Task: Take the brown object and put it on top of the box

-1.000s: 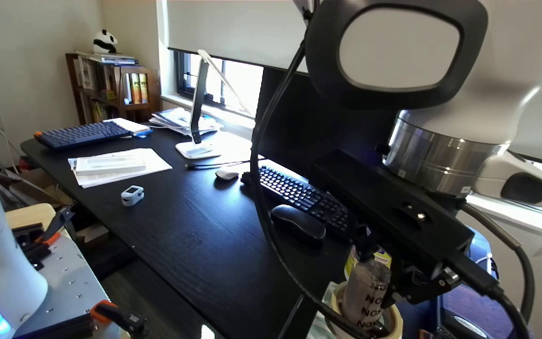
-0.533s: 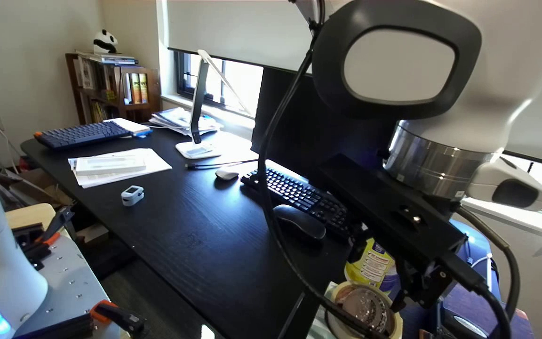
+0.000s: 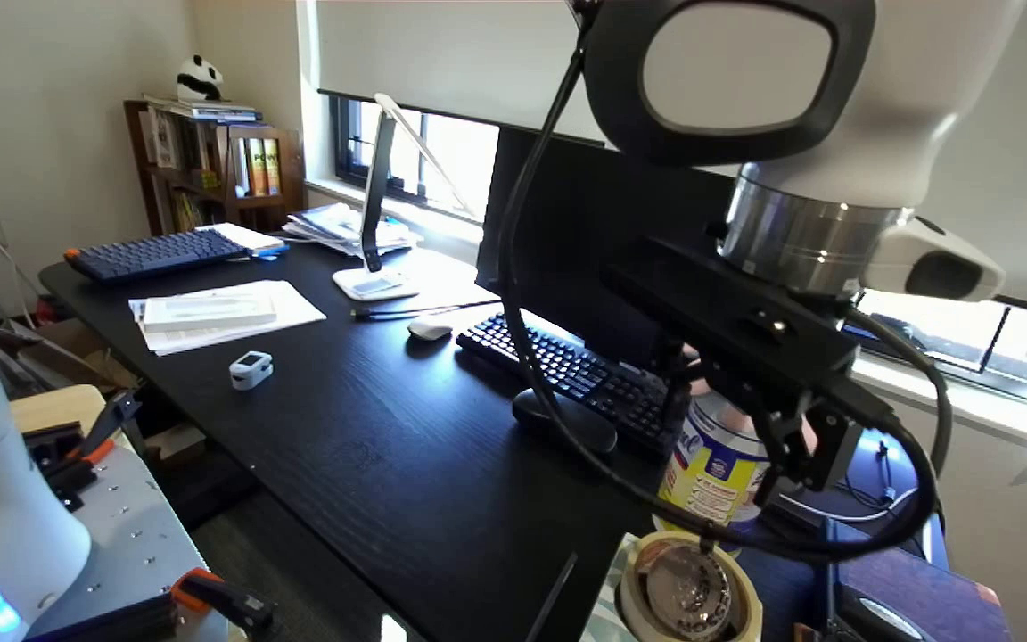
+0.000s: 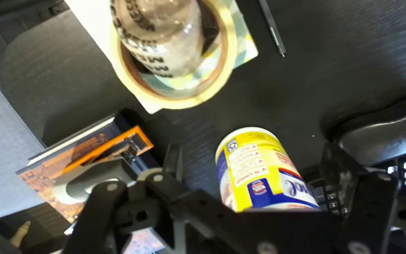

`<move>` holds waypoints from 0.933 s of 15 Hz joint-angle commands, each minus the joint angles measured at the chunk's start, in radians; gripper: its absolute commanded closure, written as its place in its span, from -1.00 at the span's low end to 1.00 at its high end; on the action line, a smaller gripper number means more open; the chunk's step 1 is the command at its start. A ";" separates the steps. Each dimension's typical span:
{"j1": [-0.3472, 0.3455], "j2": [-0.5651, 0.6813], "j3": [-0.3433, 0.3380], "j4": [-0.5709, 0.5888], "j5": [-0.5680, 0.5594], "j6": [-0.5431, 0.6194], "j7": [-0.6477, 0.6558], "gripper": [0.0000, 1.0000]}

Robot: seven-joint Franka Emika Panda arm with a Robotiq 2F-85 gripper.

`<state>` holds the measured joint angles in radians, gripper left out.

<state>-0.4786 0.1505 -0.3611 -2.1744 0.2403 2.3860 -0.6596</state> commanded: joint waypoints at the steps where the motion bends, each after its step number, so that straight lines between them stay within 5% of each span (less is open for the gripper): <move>1: 0.060 -0.143 0.041 -0.131 -0.035 0.047 0.002 -1.00; 9: 0.302 -0.331 0.195 -0.426 -0.214 0.079 0.099 -1.00; 13: 0.415 -0.328 0.262 -0.477 -0.124 0.148 0.293 -1.00; 14: 0.399 -0.314 0.232 -0.450 -0.167 0.114 0.226 -1.00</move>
<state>-0.0898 -0.1620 -0.1172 -2.6255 0.0786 2.5035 -0.4353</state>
